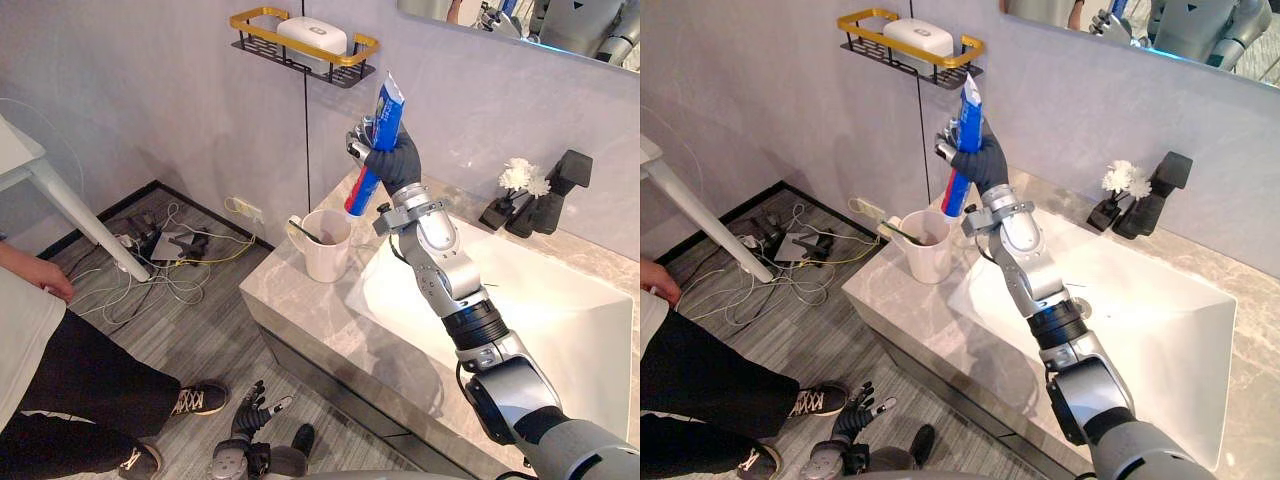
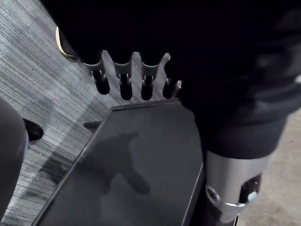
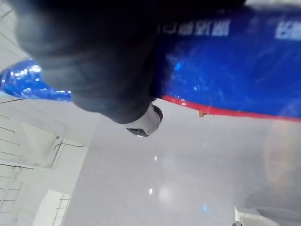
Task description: Organize washtable
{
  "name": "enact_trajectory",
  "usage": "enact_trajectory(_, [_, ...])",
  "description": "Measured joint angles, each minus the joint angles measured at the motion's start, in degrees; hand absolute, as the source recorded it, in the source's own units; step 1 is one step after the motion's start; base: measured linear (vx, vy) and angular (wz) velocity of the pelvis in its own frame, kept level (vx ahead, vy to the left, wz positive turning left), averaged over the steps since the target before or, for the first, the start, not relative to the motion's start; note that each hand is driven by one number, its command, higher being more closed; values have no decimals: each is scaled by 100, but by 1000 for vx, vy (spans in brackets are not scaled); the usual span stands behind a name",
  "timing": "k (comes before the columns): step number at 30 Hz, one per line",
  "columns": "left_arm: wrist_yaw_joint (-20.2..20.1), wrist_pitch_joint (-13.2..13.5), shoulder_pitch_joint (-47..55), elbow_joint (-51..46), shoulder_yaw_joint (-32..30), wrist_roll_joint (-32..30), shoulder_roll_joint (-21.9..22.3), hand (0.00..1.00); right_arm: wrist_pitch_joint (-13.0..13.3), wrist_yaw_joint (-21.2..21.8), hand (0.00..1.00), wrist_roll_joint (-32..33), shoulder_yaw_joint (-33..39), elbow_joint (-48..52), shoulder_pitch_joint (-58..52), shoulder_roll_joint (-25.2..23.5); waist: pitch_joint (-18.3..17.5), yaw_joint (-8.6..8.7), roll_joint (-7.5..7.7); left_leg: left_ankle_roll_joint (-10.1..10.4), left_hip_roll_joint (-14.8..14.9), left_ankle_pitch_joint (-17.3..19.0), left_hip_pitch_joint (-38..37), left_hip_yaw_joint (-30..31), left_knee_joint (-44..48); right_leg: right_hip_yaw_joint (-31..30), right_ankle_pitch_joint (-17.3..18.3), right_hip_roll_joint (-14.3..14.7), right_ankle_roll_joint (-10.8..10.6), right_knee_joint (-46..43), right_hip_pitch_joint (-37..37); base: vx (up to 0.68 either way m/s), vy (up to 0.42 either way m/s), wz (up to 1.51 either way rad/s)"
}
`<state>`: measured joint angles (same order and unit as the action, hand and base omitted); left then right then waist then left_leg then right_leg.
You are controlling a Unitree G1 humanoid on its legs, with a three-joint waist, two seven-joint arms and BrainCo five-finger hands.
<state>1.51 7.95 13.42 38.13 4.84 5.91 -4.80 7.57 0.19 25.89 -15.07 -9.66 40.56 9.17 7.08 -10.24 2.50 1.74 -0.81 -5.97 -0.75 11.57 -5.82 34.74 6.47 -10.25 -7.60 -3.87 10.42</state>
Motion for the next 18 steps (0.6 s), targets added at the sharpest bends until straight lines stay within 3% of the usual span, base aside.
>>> enact_trajectory(18, [-9,17,-1,12,-8,-7,-10,0,-3,-5,100,-8,-170,-29,-9,-89,-56,-19,89,3,-25,-6,44,101,-1,101,1,16,2,2,6,-6,-3,2])
